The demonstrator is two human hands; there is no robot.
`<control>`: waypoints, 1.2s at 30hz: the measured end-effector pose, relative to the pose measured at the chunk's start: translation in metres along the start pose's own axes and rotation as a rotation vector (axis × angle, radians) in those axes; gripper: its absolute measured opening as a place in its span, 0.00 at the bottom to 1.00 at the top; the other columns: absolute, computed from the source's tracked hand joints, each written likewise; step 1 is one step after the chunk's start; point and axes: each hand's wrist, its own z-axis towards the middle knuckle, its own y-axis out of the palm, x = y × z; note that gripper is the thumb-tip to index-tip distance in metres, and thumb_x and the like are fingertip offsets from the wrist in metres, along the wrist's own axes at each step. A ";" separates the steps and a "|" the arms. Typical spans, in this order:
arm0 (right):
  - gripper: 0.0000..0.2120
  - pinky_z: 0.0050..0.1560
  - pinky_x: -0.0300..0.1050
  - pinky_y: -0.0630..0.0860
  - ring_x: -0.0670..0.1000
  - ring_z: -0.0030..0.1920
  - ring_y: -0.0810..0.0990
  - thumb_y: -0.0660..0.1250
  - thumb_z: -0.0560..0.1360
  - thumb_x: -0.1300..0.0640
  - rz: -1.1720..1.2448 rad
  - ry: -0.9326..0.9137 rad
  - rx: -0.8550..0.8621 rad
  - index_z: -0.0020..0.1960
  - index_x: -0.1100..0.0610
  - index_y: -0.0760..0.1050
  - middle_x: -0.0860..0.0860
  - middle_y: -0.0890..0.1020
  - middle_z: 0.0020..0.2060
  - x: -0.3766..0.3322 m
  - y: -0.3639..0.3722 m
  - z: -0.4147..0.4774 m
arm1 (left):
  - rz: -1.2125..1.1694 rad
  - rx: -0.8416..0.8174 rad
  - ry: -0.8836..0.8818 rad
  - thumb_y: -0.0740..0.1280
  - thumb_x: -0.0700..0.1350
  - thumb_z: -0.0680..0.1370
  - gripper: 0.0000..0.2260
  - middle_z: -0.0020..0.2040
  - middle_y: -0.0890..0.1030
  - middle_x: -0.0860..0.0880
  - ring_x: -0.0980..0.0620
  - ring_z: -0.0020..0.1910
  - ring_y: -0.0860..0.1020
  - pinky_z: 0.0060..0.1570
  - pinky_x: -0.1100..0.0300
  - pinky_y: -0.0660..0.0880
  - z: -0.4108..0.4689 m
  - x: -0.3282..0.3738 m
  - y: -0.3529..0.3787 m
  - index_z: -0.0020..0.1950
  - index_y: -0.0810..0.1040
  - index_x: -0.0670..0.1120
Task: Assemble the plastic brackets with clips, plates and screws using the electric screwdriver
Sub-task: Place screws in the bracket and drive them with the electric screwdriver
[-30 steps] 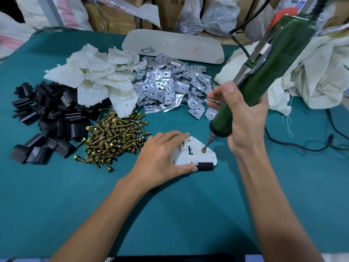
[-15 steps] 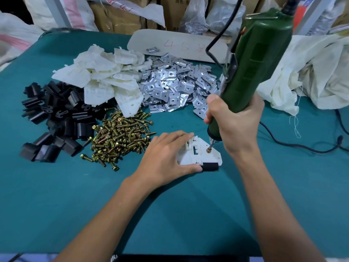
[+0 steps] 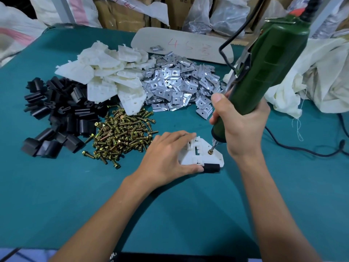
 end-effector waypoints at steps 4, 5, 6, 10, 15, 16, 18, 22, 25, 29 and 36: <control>0.19 0.31 0.43 0.76 0.58 0.29 0.73 0.77 0.71 0.54 -0.002 0.002 0.030 0.44 0.67 0.72 0.68 0.71 0.33 -0.002 0.002 -0.001 | -0.007 -0.011 -0.008 0.62 0.76 0.67 0.42 0.70 0.74 0.56 0.51 0.65 0.71 0.65 0.52 0.67 0.000 0.000 -0.001 0.76 0.69 0.55; 0.18 0.32 0.43 0.76 0.58 0.29 0.73 0.77 0.71 0.54 -0.002 0.004 0.032 0.44 0.65 0.72 0.68 0.71 0.34 -0.002 0.003 -0.002 | -0.010 -0.010 -0.008 0.62 0.76 0.67 0.42 0.70 0.74 0.56 0.51 0.65 0.71 0.65 0.53 0.67 0.000 0.000 -0.001 0.76 0.69 0.55; 0.19 0.32 0.43 0.76 0.59 0.29 0.73 0.78 0.71 0.53 -0.003 0.007 0.034 0.45 0.65 0.73 0.68 0.71 0.34 -0.002 0.003 -0.003 | -0.013 -0.009 -0.009 0.62 0.76 0.67 0.42 0.70 0.74 0.56 0.52 0.65 0.71 0.65 0.53 0.66 0.000 0.000 -0.001 0.76 0.69 0.55; 0.20 0.32 0.43 0.76 0.60 0.30 0.73 0.77 0.71 0.52 -0.002 0.012 0.042 0.45 0.67 0.73 0.70 0.71 0.34 -0.003 0.003 -0.006 | -0.010 -0.011 -0.011 0.61 0.77 0.67 0.42 0.70 0.74 0.56 0.53 0.65 0.70 0.65 0.55 0.65 -0.001 0.000 -0.001 0.76 0.68 0.56; 0.17 0.31 0.42 0.76 0.55 0.29 0.74 0.76 0.71 0.53 0.015 0.029 0.071 0.46 0.64 0.74 0.60 0.74 0.31 -0.002 0.003 -0.004 | -0.022 -0.019 -0.021 0.61 0.77 0.67 0.43 0.70 0.73 0.57 0.53 0.65 0.69 0.65 0.56 0.64 -0.001 -0.001 0.000 0.76 0.68 0.56; 0.16 0.31 0.42 0.76 0.55 0.28 0.74 0.75 0.71 0.53 0.020 0.028 0.075 0.45 0.63 0.73 0.59 0.74 0.31 -0.002 0.003 -0.004 | -0.024 -0.022 -0.023 0.61 0.77 0.66 0.43 0.70 0.73 0.57 0.53 0.65 0.69 0.65 0.56 0.64 -0.001 -0.001 0.000 0.77 0.68 0.56; 0.14 0.31 0.43 0.75 0.56 0.28 0.73 0.75 0.71 0.53 0.024 0.030 0.077 0.43 0.61 0.73 0.61 0.74 0.32 -0.003 0.003 -0.005 | -0.023 -0.026 -0.024 0.60 0.78 0.66 0.44 0.70 0.73 0.57 0.54 0.65 0.69 0.66 0.56 0.64 -0.001 -0.001 0.000 0.77 0.68 0.56; 0.18 0.31 0.42 0.76 0.57 0.29 0.74 0.75 0.69 0.51 0.003 0.046 0.027 0.43 0.64 0.73 0.68 0.73 0.32 -0.002 0.001 -0.005 | -0.040 -0.028 -0.024 0.61 0.78 0.66 0.43 0.70 0.73 0.56 0.53 0.65 0.69 0.66 0.56 0.64 -0.001 -0.001 0.000 0.76 0.68 0.56; 0.19 0.32 0.43 0.76 0.57 0.28 0.75 0.77 0.68 0.50 -0.001 0.054 -0.030 0.44 0.64 0.74 0.67 0.73 0.32 -0.003 -0.001 -0.003 | -0.055 -0.033 -0.031 0.62 0.78 0.66 0.43 0.70 0.73 0.56 0.54 0.65 0.69 0.66 0.57 0.64 -0.001 -0.001 -0.001 0.76 0.68 0.57; 0.17 0.31 0.44 0.76 0.54 0.26 0.76 0.76 0.68 0.50 0.031 0.080 -0.044 0.43 0.61 0.74 0.56 0.76 0.31 -0.004 -0.004 0.000 | -0.065 -0.048 -0.043 0.63 0.78 0.65 0.43 0.70 0.73 0.57 0.54 0.64 0.69 0.65 0.58 0.64 -0.001 0.001 -0.003 0.76 0.68 0.58; 0.19 0.26 0.41 0.74 0.52 0.22 0.74 0.81 0.61 0.44 0.397 0.358 -0.388 0.42 0.55 0.79 0.53 0.76 0.26 0.002 -0.016 0.005 | -0.235 -0.214 0.019 0.76 0.70 0.61 0.43 0.62 0.74 0.63 0.59 0.61 0.70 0.63 0.61 0.65 -0.004 -0.004 -0.022 0.72 0.72 0.57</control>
